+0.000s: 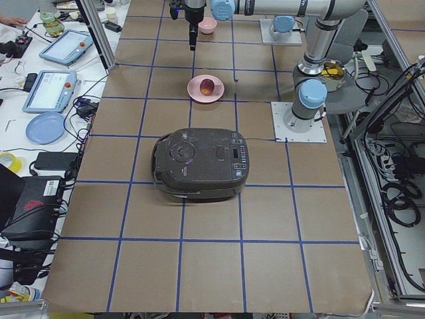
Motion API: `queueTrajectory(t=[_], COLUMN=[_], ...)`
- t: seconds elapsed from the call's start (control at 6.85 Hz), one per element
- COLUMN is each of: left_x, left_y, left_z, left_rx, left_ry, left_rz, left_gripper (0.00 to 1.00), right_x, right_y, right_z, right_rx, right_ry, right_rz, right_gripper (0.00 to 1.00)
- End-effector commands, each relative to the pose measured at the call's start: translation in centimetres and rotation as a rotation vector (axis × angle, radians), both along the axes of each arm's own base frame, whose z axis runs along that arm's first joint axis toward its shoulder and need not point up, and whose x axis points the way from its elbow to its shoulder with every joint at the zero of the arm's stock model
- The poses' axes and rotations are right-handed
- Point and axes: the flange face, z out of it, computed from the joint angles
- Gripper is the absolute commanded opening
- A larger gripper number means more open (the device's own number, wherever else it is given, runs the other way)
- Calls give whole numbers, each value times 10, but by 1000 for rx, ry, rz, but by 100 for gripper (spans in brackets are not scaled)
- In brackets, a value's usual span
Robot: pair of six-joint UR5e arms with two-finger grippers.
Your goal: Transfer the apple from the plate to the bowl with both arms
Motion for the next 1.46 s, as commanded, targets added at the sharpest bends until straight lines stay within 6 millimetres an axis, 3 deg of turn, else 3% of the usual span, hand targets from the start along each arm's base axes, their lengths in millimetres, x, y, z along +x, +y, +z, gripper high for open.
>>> queueTrajectory(t=[0.0,0.15,0.29,0.44,0.58,1.02,1.17,1.31], left_x=[-1,-3,-2,-1,-3,-2,-2,-2], left_y=[4,5,10,14,6,26,30,27], left_z=[-17,-36,-48,-63,-85,-171,-186,-193], left_rx=[34,65,63,78,47,45,60,61], left_ry=[-1,-3,-5,-12,0,1,0,2], left_rz=[-12,-10,-16,-16,-6,-15,-15,-11], left_gripper=[100,100,100,100,100,100,100,100], right_x=[-25,-24,-21,-20,-21,-22,-11,14], right_y=[3,10,17,18,16,9,0,-5], right_z=[-59,-81,-93,-94,-91,-80,-70,-66], right_rx=[-23,-19,-21,-24,-33,-49,-75,-95], right_ry=[-5,-7,-8,-10,-10,-12,-54,-89], right_rz=[23,22,23,23,21,20,28,44], right_gripper=[78,71,55,13,0,0,0,0])
